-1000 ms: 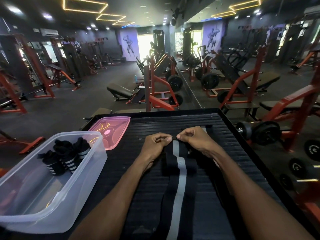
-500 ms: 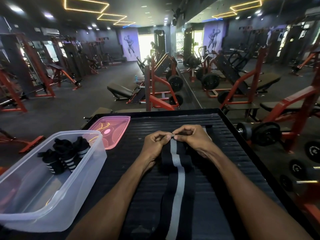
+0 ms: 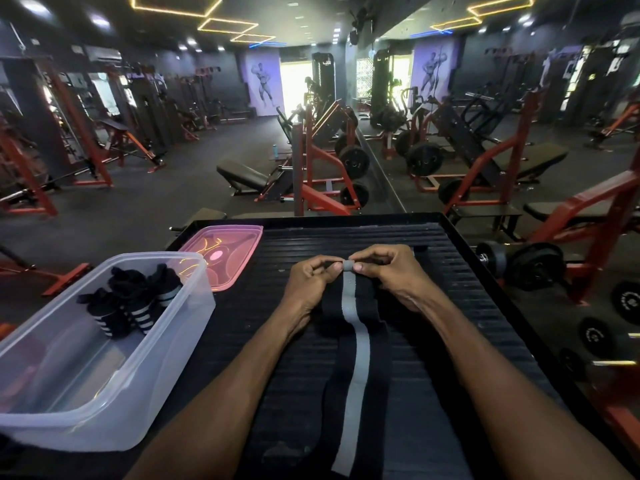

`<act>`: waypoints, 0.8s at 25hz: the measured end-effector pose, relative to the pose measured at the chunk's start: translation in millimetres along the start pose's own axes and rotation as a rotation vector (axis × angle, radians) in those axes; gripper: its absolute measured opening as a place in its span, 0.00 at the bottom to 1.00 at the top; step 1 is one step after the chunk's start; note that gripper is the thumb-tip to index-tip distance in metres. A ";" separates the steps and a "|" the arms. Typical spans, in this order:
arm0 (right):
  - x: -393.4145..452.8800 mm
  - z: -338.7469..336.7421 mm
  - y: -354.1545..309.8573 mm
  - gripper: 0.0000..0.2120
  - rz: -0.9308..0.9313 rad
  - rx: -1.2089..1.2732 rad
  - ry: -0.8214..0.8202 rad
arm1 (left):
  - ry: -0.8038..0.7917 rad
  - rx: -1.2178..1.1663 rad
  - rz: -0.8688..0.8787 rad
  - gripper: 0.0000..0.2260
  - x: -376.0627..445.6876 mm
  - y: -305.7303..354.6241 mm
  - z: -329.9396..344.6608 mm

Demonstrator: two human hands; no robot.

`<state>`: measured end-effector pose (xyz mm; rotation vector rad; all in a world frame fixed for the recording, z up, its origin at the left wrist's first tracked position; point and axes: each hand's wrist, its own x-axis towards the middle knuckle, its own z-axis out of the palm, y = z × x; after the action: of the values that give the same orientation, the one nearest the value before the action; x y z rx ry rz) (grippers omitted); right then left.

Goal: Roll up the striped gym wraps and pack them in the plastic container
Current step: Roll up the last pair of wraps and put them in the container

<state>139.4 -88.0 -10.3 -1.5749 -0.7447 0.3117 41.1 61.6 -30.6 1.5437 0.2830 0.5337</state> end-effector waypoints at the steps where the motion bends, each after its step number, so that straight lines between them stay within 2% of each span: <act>1: 0.4 -1.4 1.3 0.06 0.058 0.052 -0.024 | 0.011 -0.007 0.003 0.08 -0.3 0.9 0.3; 3: 0.9 -3.6 2.6 0.08 0.148 0.114 -0.056 | 0.018 -0.007 0.019 0.08 -0.4 1.7 0.7; 7: 0.9 -5.3 3.6 0.05 0.024 -0.055 0.034 | -0.025 -0.051 -0.011 0.05 0.4 -2.1 2.7; 10: 0.8 -7.1 5.1 0.08 -0.040 -0.067 0.026 | -0.016 -0.041 -0.020 0.05 -0.3 -2.9 4.2; 16: 1.8 -7.3 5.9 0.04 0.068 -0.094 -0.040 | -0.033 -0.014 -0.003 0.09 0.2 -1.9 1.5; 18: 2.8 -7.0 5.8 0.03 0.036 -0.135 0.000 | -0.043 -0.010 -0.003 0.09 0.7 -3.3 1.8; 20: 3.0 -6.5 5.9 0.06 -0.013 -0.156 0.048 | -0.053 -0.019 -0.006 0.09 -0.4 -3.1 4.3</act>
<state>147.2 -91.2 -14.2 -1.7177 -0.7562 0.2095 43.4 57.9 -33.7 1.5361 0.2414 0.4881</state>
